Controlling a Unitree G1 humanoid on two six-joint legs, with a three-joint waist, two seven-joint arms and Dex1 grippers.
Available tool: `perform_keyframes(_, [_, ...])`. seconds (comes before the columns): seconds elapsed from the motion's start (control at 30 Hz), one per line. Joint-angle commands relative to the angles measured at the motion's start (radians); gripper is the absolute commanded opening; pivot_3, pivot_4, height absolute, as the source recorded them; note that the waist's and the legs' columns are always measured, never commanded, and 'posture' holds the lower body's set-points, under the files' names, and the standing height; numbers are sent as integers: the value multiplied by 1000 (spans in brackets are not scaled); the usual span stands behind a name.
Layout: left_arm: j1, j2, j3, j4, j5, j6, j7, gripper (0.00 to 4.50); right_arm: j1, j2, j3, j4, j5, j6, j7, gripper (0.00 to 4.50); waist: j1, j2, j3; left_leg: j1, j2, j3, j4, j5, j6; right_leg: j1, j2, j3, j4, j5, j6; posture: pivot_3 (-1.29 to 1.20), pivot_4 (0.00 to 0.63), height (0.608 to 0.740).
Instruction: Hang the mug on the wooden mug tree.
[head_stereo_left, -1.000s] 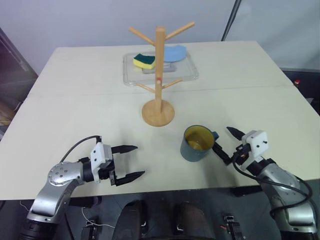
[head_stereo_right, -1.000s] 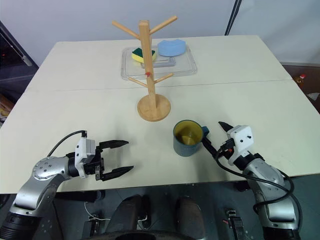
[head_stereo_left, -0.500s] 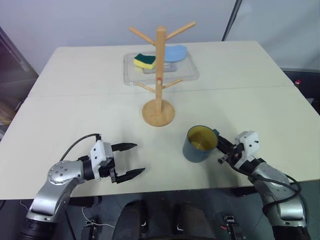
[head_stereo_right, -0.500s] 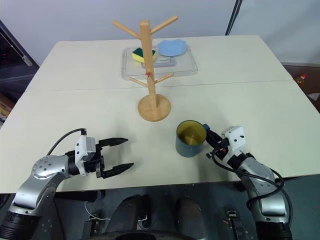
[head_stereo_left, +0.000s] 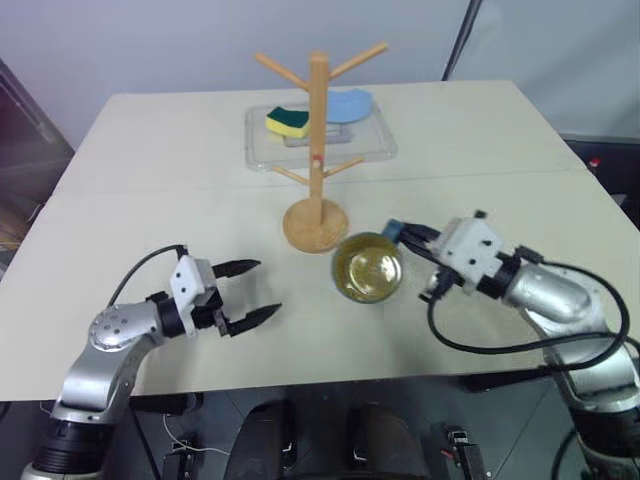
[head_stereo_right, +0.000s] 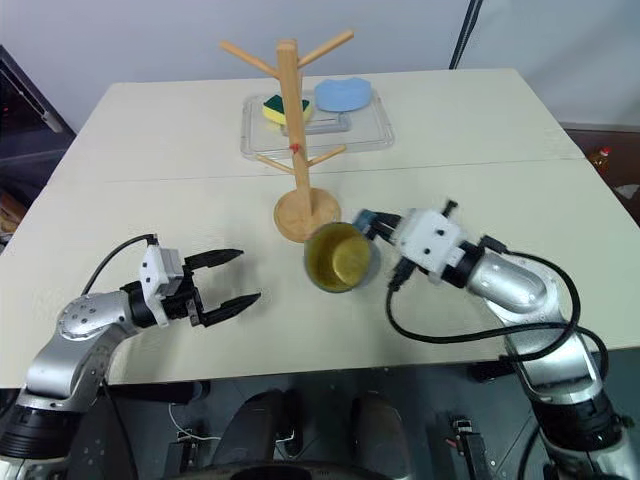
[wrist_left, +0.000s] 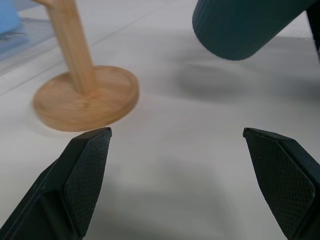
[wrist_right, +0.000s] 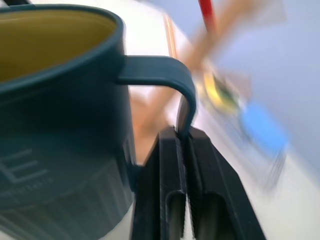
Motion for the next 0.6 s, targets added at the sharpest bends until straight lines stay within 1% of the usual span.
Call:
perform_keyframes(0.03, [-4,1,38,-25,-15,-5,19,4500,-72,21,52,-49,-43,89,-29,22,1,-1,0,0,0,0,0,0,0,0,0,0,0,0,0,0,150,740])
perform_keyframes(0.17, [-15,7,60,-43,-30,15,40,4500,-164,54,103,-76,-70,194,-47,22,-4,-1,0,-1,-1,0,1,0,1,0,-2,0,0,-1,-2,0,150,740])
perform_keyframes(0.37, [-50,21,93,-45,-39,41,68,4500,-323,121,173,-76,-142,432,-115,22,-8,-1,0,0,0,0,1,0,0,-1,-2,0,1,-1,-2,0,150,740])
perform_keyframes(0.6, [-101,27,123,-49,-63,84,96,4500,-471,236,223,-66,-141,636,-169,22,-9,-1,0,-1,-1,0,1,0,0,-1,-2,0,1,0,-1,0,150,740])
